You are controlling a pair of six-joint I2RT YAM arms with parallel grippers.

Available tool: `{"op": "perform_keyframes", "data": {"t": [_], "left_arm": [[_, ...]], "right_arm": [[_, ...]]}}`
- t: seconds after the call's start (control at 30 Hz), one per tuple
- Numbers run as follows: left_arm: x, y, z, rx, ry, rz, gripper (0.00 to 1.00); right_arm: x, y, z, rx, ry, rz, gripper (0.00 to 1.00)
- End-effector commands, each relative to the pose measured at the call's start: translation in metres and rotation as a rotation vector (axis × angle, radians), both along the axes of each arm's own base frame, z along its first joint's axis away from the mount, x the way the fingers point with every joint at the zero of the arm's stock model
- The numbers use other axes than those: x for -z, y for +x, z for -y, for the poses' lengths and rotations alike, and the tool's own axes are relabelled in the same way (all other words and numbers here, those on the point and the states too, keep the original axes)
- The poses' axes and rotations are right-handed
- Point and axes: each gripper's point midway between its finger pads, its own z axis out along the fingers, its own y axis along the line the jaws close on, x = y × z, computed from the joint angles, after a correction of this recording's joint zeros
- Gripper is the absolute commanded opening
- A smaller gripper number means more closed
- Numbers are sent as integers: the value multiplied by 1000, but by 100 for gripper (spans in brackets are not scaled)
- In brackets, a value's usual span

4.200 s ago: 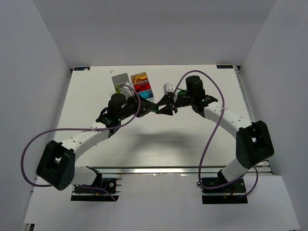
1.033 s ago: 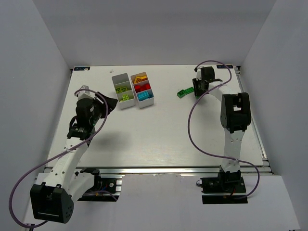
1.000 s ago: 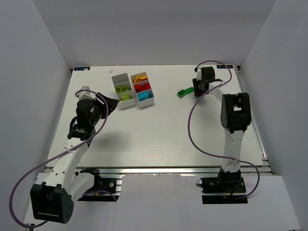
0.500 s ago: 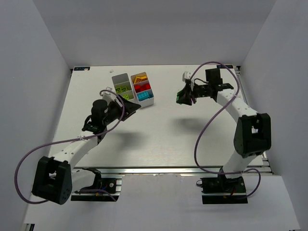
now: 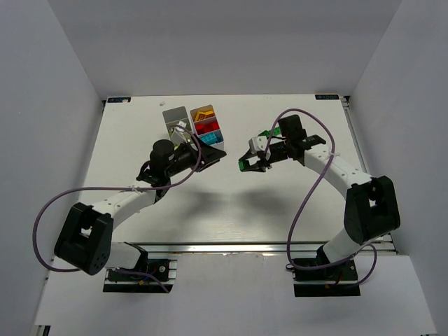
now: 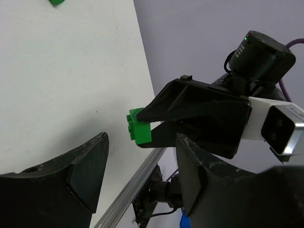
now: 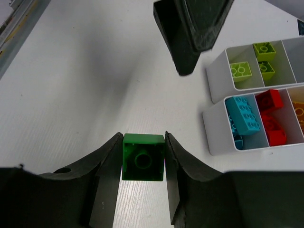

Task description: Sort the legos into containers by color

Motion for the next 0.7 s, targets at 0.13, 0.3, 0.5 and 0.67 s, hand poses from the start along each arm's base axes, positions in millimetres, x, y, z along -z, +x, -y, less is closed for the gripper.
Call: {"op": "perform_keyframes", "data": {"t": [0.13, 0.3, 0.5, 0.67], "left_arm": [[-10, -6, 26, 77, -10, 51, 68], [-1, -13, 41, 114, 3, 40, 67], [4, -11, 46, 124, 33, 33, 66], [4, -4, 47, 103, 44, 37, 62]], "right_arm": [[-25, -12, -18, -53, 57, 63, 0], [-34, -9, -27, -37, 88, 37, 0], [-42, -5, -30, -28, 107, 30, 0], [-44, -11, -32, -39, 110, 19, 0]]}}
